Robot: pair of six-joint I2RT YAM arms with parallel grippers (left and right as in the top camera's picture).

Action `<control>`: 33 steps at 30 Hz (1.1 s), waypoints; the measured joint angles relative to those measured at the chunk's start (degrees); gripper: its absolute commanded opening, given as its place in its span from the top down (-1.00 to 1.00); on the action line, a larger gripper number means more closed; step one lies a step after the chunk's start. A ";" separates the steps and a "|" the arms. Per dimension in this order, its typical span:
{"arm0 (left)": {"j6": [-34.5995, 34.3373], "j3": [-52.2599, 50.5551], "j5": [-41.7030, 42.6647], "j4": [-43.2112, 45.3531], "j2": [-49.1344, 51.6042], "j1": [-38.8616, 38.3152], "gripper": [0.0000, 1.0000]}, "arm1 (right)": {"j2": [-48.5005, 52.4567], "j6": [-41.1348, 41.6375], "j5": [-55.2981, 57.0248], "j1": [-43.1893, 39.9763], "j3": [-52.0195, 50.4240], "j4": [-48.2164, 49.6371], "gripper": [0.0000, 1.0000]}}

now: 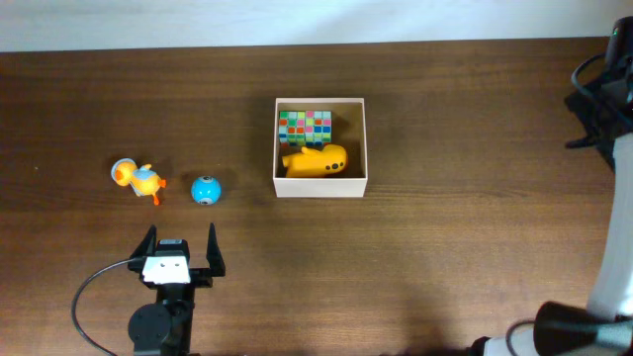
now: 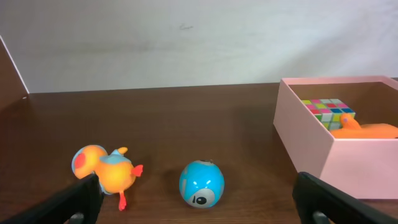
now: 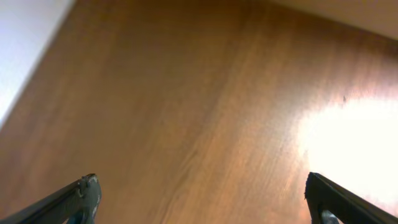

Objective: Pack container
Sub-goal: 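Raise the right gripper out of the box and move it aside, then move the left gripper over the orange-and-blue duck toy and lower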

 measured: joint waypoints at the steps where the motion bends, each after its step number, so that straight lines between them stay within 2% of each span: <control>1: -0.02 0.00 0.00 0.00 0.00 0.00 -0.99 | 1.01 0.35 -0.04 -0.44 -0.02 -0.20 -0.98; 11: 0.00 0.00 0.00 0.04 0.00 0.00 -0.99 | 10.99 1.09 -2.54 -1.22 -3.52 -0.44 -0.98; 18: 0.00 0.00 0.04 0.96 0.00 0.00 -0.98 | 11.78 1.11 -3.63 -1.22 -3.69 -0.11 -0.97; 25: -0.26 0.66 5.09 1.16 0.17 0.00 -0.99 | 11.78 1.09 -3.69 -1.22 -3.69 0.02 -0.98; 29: -0.70 7.61 6.43 -3.80 4.44 0.00 -0.99 | 11.78 1.09 -3.76 -1.22 -3.69 0.07 -0.97; 33: -0.68 23.56 7.15 -10.84 16.06 0.00 -0.99 | 11.78 1.07 -3.93 -1.22 -3.69 0.07 -0.98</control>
